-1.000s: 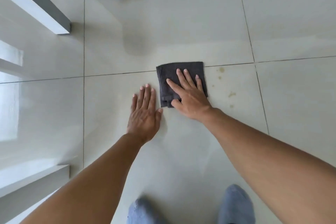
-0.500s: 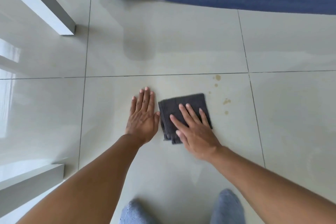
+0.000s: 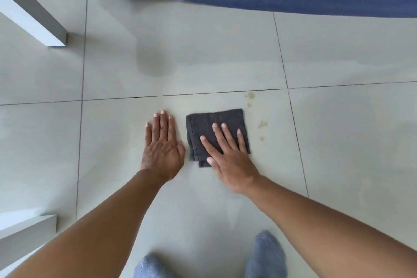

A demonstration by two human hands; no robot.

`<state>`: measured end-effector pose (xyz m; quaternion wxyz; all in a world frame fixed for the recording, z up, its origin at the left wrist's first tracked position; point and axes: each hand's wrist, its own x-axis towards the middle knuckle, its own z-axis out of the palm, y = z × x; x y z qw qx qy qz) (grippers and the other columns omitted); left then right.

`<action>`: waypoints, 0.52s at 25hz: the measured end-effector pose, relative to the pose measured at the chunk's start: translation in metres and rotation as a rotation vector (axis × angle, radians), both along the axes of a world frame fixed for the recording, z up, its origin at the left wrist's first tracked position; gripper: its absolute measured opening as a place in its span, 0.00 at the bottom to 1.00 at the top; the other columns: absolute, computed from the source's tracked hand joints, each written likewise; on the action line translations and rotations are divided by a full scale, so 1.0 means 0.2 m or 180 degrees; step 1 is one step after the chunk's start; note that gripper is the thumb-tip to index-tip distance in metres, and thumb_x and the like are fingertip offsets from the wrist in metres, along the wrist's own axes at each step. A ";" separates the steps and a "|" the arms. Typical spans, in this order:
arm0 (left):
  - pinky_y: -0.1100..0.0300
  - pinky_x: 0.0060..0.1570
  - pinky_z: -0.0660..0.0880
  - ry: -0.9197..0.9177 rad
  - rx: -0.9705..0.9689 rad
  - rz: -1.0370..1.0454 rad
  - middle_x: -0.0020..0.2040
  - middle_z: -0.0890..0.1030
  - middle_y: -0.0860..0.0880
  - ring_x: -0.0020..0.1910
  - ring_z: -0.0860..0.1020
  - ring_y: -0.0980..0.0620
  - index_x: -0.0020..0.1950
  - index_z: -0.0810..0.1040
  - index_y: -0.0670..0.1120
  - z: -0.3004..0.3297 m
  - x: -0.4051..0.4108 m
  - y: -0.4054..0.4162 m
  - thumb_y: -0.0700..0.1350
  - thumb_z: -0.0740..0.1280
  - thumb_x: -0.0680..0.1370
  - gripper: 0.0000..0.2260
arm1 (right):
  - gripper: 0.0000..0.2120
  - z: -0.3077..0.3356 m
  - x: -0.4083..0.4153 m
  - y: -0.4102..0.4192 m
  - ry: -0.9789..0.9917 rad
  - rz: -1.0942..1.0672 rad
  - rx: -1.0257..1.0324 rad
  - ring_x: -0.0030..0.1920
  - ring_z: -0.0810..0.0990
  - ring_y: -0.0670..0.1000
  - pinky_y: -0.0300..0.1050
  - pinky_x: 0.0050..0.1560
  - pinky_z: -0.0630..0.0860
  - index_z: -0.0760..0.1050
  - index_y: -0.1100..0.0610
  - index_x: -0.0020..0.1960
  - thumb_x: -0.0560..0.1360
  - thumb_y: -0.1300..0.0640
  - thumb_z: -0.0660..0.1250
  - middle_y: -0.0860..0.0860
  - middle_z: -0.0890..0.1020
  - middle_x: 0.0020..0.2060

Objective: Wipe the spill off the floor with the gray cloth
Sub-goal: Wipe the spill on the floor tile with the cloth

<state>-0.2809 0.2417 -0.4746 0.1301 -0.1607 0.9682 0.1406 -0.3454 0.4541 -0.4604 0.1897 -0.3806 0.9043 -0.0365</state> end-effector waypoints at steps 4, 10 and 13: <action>0.42 0.81 0.42 -0.0114 0.0087 -0.0056 0.83 0.42 0.36 0.82 0.40 0.37 0.82 0.44 0.36 0.03 -0.17 0.13 0.52 0.44 0.77 0.36 | 0.28 0.00 0.17 0.45 -0.0137 -0.0408 0.0248 0.83 0.40 0.56 0.68 0.79 0.46 0.47 0.44 0.83 0.84 0.43 0.47 0.52 0.44 0.84; 0.44 0.80 0.38 -0.0090 0.0127 -0.0221 0.84 0.40 0.40 0.82 0.38 0.38 0.83 0.42 0.40 0.01 -0.20 0.14 0.54 0.45 0.79 0.35 | 0.30 -0.02 -0.30 0.49 -0.0102 -0.1939 0.0363 0.82 0.37 0.56 0.69 0.78 0.40 0.45 0.44 0.83 0.83 0.39 0.43 0.54 0.41 0.83; 0.45 0.80 0.37 -0.0189 0.0142 -0.0255 0.84 0.39 0.40 0.82 0.37 0.39 0.83 0.41 0.40 0.01 -0.22 0.14 0.54 0.44 0.78 0.36 | 0.30 -0.02 -0.59 0.18 -0.0267 -0.2616 0.0312 0.81 0.33 0.61 0.73 0.76 0.37 0.43 0.46 0.83 0.83 0.40 0.45 0.58 0.37 0.82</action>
